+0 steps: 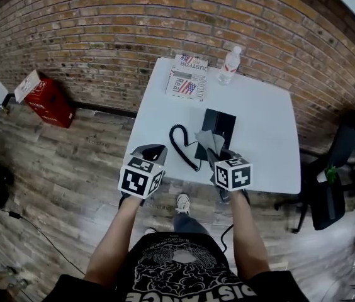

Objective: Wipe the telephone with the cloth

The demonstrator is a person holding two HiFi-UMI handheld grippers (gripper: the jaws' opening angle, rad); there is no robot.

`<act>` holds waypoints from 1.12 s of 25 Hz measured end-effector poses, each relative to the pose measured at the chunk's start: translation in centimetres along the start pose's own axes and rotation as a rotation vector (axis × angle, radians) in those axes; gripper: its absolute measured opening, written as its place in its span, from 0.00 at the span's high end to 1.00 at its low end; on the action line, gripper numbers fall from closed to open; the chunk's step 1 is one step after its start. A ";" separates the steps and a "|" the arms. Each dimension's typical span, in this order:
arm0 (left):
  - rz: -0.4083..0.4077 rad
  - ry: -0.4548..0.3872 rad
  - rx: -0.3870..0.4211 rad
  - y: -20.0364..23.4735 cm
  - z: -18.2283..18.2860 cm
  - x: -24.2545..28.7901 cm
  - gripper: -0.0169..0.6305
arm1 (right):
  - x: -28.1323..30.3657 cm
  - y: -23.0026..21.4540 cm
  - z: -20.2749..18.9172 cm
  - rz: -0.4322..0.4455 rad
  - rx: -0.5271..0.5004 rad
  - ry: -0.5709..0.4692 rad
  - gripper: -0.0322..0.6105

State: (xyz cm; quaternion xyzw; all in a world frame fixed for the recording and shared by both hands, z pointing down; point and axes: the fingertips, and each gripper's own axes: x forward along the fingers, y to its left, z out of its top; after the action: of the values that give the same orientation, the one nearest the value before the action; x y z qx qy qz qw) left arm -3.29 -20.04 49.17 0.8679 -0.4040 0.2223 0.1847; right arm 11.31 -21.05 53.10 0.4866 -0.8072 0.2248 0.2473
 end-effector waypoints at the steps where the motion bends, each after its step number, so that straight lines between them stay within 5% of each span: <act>1: -0.004 0.000 0.002 -0.1 0.1 0.2 0.96 | -0.3 -0.3 0.7 -0.008 -0.006 -0.014 0.93; 15: -0.013 -0.008 0.003 0.4 2.8 3.7 0.96 | -1.8 -6.2 7.9 -0.074 -0.066 -0.114 0.93; 28: 0.016 -0.002 -0.025 1.8 3.6 6.2 0.96 | 1.2 -10.5 11.4 -0.034 -0.181 -0.040 0.93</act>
State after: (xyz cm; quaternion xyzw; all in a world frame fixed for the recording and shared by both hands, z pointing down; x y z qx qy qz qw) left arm -0.31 -26.80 49.70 0.8624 -0.4139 0.2179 0.1936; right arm 18.18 -33.20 46.33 0.4803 -0.8205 0.1371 0.2779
